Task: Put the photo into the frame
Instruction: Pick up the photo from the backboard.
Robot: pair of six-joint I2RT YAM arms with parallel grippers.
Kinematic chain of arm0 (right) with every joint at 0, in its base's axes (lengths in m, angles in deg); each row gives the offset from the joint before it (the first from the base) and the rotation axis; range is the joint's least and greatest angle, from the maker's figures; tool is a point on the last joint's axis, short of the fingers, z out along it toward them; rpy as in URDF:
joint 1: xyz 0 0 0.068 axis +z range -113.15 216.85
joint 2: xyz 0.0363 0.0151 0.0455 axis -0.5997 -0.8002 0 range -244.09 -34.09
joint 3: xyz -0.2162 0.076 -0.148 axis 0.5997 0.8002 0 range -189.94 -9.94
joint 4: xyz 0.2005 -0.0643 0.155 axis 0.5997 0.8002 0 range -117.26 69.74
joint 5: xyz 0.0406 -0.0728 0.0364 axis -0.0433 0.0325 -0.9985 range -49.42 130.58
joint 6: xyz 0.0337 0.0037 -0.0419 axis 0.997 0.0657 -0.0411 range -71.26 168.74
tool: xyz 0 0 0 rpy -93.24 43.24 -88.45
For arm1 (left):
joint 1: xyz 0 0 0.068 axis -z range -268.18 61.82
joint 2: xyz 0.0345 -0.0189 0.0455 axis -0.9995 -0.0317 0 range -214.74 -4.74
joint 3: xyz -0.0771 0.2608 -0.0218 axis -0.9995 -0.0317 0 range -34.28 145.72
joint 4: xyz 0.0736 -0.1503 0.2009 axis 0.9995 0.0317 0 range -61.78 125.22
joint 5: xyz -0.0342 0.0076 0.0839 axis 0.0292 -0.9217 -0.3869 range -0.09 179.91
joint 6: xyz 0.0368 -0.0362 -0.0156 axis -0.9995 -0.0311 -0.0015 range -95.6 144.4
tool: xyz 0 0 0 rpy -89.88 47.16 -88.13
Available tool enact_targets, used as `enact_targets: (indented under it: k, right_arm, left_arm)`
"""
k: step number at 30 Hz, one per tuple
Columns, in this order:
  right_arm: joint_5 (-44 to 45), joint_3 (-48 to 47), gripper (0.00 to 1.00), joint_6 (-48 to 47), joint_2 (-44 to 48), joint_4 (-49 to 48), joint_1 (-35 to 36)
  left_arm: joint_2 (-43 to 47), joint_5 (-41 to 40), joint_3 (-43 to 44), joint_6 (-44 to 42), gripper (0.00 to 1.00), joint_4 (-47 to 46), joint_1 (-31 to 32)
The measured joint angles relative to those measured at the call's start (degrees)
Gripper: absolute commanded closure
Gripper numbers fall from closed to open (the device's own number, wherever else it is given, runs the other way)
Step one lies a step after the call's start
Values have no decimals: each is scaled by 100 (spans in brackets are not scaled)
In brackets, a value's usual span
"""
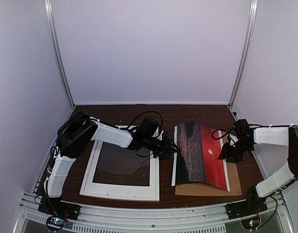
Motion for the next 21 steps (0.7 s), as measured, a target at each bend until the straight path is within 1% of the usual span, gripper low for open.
enact_targets:
  k: [4, 9, 16, 19, 21]
  right_arm:
    - [-4, 0, 52, 4, -2, -11, 15]
    - [-4, -2, 52, 9, -13, -35, 52]
    - [-4, -28, 52, 24, -52, -55, 109]
    - [-4, -52, 52, 31, -79, -52, 131]
    - [0, -55, 52, 31, -87, -57, 149]
  left_arm:
    - [-2, 125, -81, 111, 48, -479, -33]
    - [-2, 260, -81, 201, 45, -1054, -76]
    - [-2, 428, -74, 293, 41, -1563, -87]
    - [-2, 490, -72, 337, 41, -1714, -87]
    - [-7, 511, -72, 367, 45, -1788, -87]
